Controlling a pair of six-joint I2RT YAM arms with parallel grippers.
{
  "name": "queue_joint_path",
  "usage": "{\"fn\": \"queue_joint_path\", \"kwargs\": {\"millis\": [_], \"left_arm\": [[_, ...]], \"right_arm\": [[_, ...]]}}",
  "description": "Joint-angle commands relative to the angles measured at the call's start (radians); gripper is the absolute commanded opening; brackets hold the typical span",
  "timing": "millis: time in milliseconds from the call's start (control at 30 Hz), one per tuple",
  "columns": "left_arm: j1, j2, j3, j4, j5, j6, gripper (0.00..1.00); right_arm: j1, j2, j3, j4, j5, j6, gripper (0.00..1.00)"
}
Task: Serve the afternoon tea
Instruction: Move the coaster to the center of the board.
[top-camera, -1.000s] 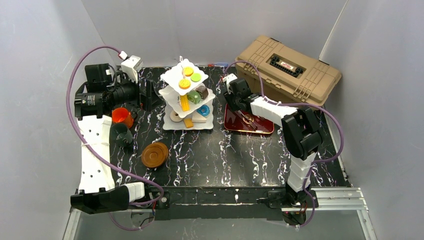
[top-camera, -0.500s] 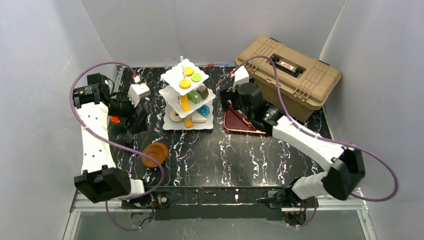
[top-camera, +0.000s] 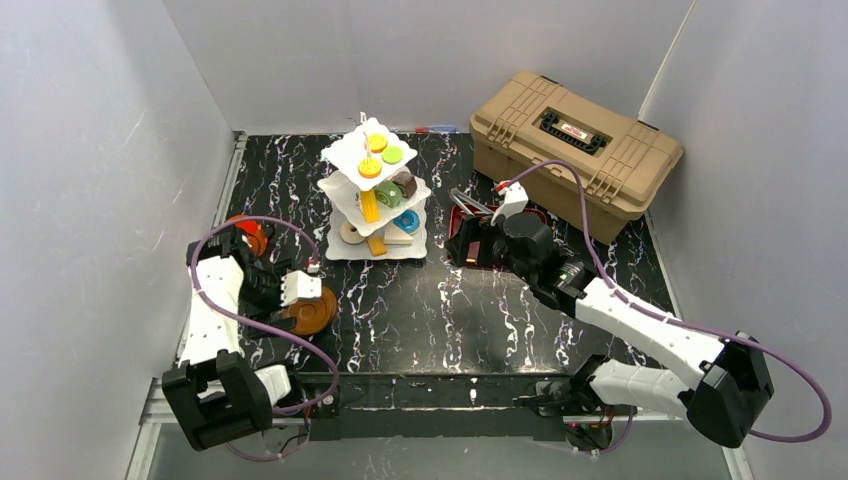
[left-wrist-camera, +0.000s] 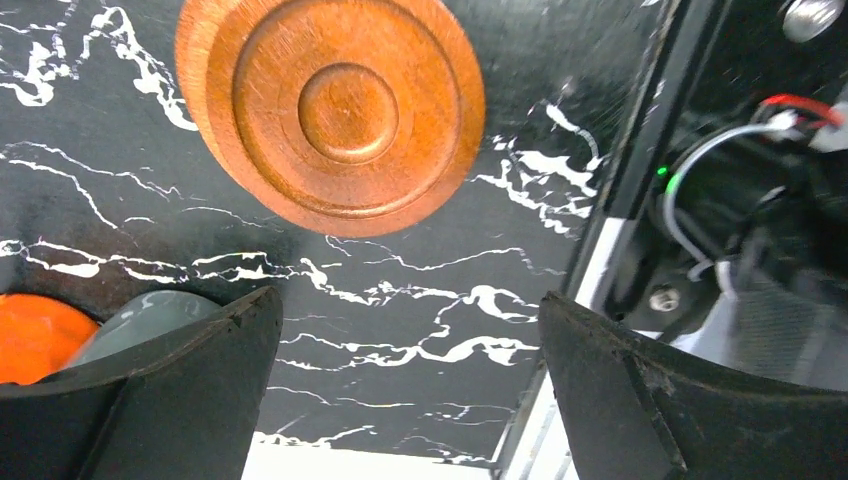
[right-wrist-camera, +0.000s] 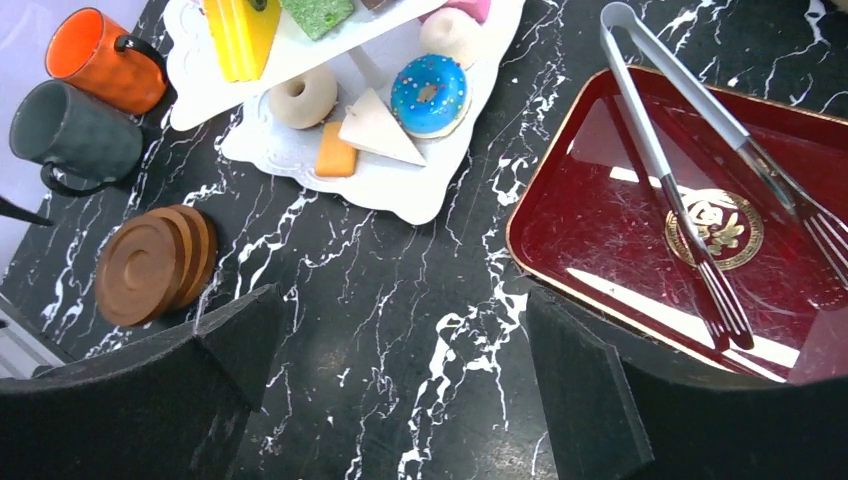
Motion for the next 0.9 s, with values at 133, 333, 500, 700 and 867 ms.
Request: {"fn": "queue_joint_path", "kwargs": {"millis": [133,333,500,700,867], "left_arm": [[-0.002,0.021,-0.159,0.372,-0.061,0.131,0.98],[-0.047,0.029,-0.241,0.482,-0.014,0.067,0.98],[-0.104,0.069,-0.259,0.532,-0.002,-0.013,0.89],[-0.209,0.059,-0.268,0.565,0.042,-0.106,0.81],[-0.319,0.051,-0.278,0.589,0.046,-0.158,0.81]], "right_arm": [[0.066,-0.004,0.025,-0.016,0.075,0.048,0.98],[0.079,0.008,0.014,-0.003,0.09,0.061,0.98],[0.079,0.009,0.009,-0.002,0.096,0.068,0.98],[0.079,0.004,-0.014,0.0,0.107,0.082,0.98],[0.079,-0.005,-0.044,0.0,0.111,0.097,0.99]]}}
